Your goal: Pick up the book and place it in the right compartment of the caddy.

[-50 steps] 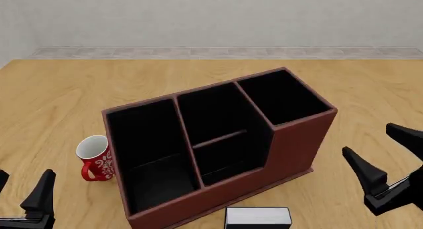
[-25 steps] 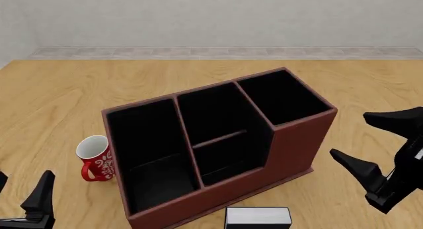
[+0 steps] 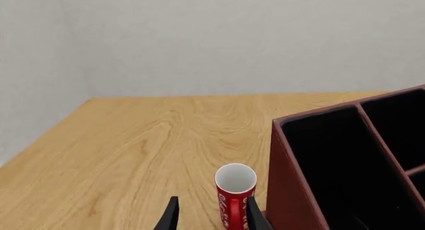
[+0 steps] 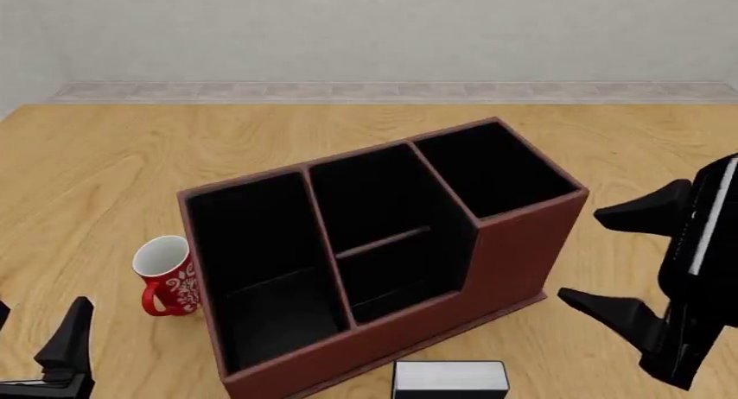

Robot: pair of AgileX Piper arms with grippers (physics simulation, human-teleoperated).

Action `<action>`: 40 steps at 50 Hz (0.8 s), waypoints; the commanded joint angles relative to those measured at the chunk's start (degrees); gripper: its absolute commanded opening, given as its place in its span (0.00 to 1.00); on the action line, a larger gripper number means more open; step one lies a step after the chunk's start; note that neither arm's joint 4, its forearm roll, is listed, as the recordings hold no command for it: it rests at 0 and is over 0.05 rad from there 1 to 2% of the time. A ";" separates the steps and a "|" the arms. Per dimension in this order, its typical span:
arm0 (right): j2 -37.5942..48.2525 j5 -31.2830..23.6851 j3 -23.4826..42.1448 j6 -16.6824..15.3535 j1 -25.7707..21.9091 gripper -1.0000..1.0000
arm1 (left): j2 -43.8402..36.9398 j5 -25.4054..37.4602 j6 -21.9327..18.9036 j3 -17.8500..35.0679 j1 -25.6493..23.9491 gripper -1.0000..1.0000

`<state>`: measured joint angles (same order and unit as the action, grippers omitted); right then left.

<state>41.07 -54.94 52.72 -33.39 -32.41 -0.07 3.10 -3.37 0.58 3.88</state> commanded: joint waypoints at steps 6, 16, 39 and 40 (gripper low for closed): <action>5.80 -6.61 5.69 -0.73 -5.15 1.00 | 0.03 0.21 -0.12 0.16 0.14 1.00; 10.10 -6.65 4.67 2.61 -10.40 1.00 | 0.03 0.31 -0.39 -0.22 0.09 1.00; 16.10 -4.72 2.22 7.91 -17.77 1.00 | 0.05 0.82 -0.52 -0.54 0.00 1.00; 16.20 -4.46 1.95 8.08 -17.91 1.00 | 0.05 0.81 -0.43 -0.54 0.15 1.00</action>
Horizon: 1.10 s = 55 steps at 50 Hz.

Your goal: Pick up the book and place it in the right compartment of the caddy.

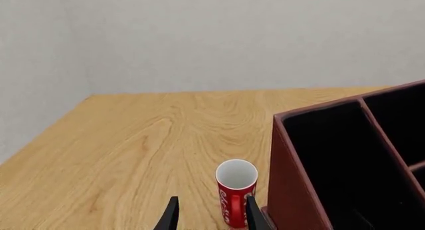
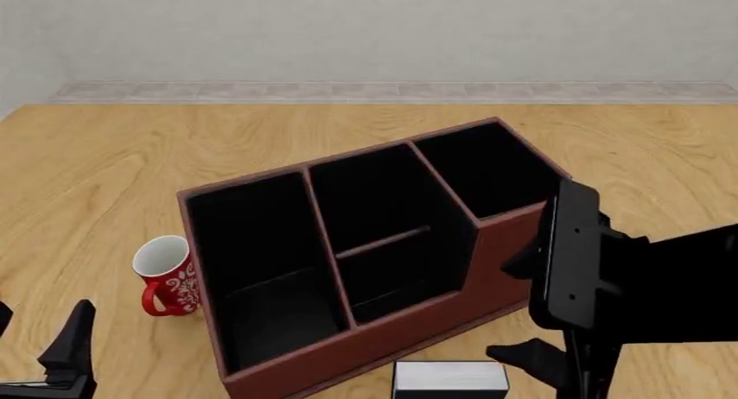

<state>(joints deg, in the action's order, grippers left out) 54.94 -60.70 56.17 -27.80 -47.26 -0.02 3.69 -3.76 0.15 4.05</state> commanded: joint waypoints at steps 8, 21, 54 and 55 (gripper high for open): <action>3.64 3.38 -3.85 4.66 -4.78 1.00 | 0.01 0.47 -0.10 -0.13 0.01 1.00; 4.44 7.36 -7.49 6.31 -4.77 1.00 | 0.01 0.87 -0.28 -0.14 0.33 1.00; 6.51 15.39 -13.46 12.28 -6.44 1.00 | -0.01 1.49 -0.63 -0.11 1.49 1.00; 6.53 15.72 -13.85 12.81 -6.77 1.00 | -0.01 1.51 -0.82 -0.10 1.41 1.00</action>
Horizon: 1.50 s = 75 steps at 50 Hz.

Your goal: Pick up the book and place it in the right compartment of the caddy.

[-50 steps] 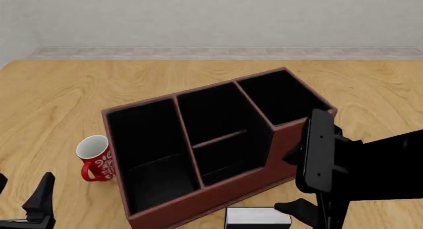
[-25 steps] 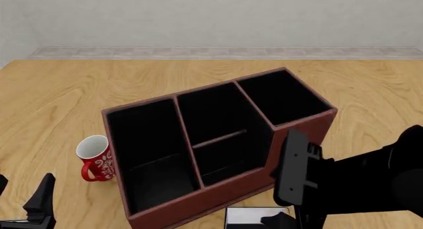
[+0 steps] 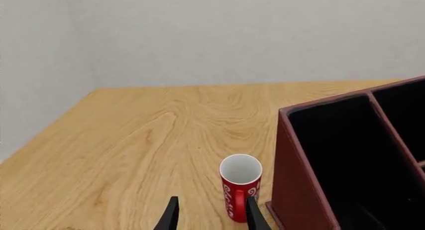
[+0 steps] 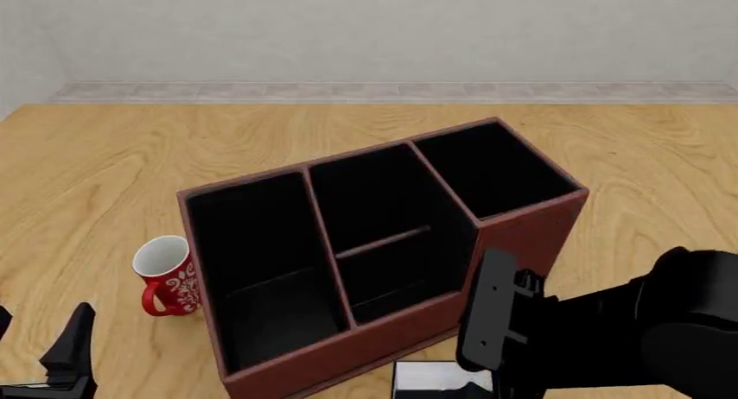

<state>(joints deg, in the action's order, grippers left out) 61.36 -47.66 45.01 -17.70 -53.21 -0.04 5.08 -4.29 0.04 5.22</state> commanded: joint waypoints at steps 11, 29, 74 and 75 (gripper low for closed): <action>1.15 8.22 -7.81 7.30 -2.84 1.00 | 0.02 -0.09 -0.22 -0.03 0.55 1.00; 0.01 12.76 -13.12 10.09 -0.59 1.00 | 0.03 0.21 -0.69 -0.03 0.83 1.00; -5.77 1.68 -8.23 15.02 -7.98 0.00 | 0.02 1.01 -0.38 -0.03 0.76 1.00; -5.92 1.22 -7.83 15.10 -8.29 0.00 | 0.02 0.94 -0.25 -0.03 0.80 1.00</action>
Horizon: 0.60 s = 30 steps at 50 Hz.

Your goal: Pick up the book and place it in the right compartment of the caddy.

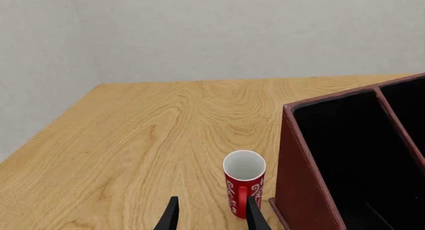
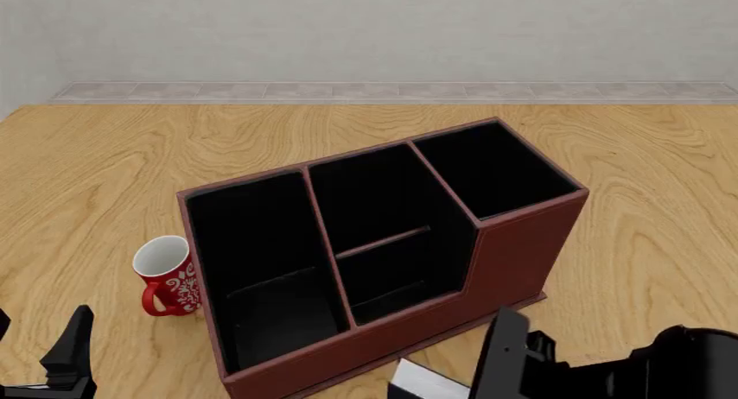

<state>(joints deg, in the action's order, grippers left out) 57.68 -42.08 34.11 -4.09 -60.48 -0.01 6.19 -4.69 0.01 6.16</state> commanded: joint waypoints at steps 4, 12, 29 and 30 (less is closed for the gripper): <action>-2.54 -6.05 4.77 2.95 -3.09 0.00 | 0.00 -0.31 0.14 0.00 -0.19 1.00; -4.20 -11.31 9.79 2.94 -3.87 0.00 | -0.01 -0.54 0.06 0.01 -0.30 1.00; -5.07 -25.67 27.56 2.19 -4.99 0.00 | 0.00 -0.85 0.03 0.00 -0.36 1.00; -5.03 -26.87 28.68 1.58 -4.67 0.00 | 0.00 -0.97 0.11 0.00 -0.38 1.00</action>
<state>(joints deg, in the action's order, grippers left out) 53.03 -61.30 52.68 -2.59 -64.93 -0.02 5.55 -4.58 0.02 5.91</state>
